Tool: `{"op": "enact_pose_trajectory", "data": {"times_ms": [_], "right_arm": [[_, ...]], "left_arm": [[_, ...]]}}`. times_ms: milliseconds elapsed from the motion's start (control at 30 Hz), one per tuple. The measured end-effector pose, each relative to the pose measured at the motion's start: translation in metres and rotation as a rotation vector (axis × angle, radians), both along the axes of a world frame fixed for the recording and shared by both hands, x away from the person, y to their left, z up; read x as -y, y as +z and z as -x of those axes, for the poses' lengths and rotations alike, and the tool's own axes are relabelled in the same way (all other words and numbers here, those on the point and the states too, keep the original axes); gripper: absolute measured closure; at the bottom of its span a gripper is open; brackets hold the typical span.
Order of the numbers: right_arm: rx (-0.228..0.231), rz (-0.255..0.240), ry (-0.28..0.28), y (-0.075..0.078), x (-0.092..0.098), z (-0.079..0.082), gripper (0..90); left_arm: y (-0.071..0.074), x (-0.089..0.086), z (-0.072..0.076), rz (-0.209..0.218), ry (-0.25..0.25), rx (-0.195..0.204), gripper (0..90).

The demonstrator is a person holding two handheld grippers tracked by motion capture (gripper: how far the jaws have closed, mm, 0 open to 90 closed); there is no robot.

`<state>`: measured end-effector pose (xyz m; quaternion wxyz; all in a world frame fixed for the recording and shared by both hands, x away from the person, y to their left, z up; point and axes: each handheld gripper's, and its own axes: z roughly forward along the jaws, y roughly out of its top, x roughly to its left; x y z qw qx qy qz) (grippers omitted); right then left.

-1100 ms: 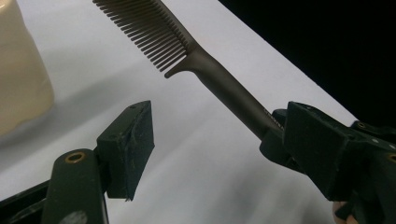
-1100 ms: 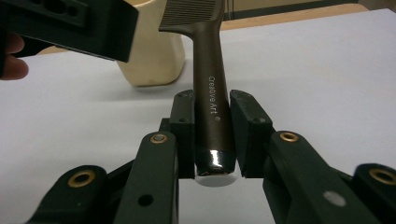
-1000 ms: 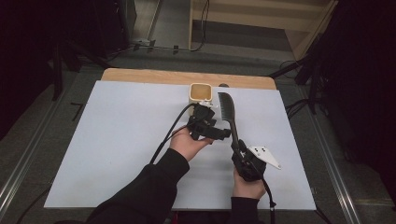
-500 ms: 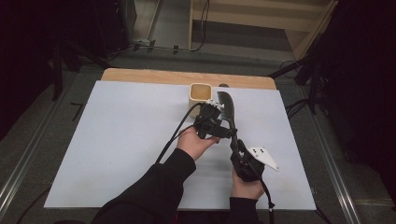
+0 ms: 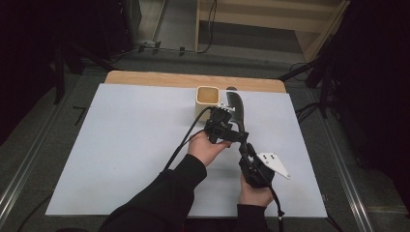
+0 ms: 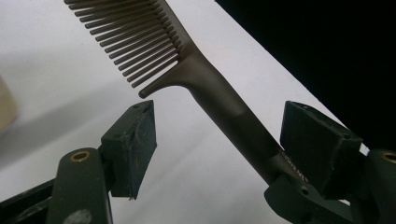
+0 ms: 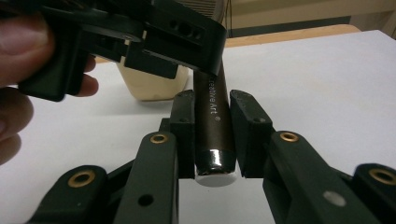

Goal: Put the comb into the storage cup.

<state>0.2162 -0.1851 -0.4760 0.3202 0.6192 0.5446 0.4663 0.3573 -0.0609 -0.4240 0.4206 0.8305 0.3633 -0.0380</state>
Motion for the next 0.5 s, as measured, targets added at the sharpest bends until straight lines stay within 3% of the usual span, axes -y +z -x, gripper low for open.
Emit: {"op": "enact_pose_trajectory", "data": {"times_ms": [200, 333, 500], "right_arm": [[0.010, 0.006, 0.007, 0.0012, -0.0019, 0.0007, 70.3], [0.015, -0.002, 0.010, 0.0012, -0.0040, 0.0004, 70.3], [0.012, -0.004, 0.019, 0.0004, -0.0058, -0.0003, 70.3]], "left_arm": [[-0.0024, 0.0022, -0.0011, 0.011, 0.002, -0.007, 29.4], [-0.0044, 0.0034, -0.0026, 0.034, 0.005, -0.037, 31.2], [-0.0040, 0.0036, -0.0028, 0.052, 0.001, -0.052, 38.9]]}}
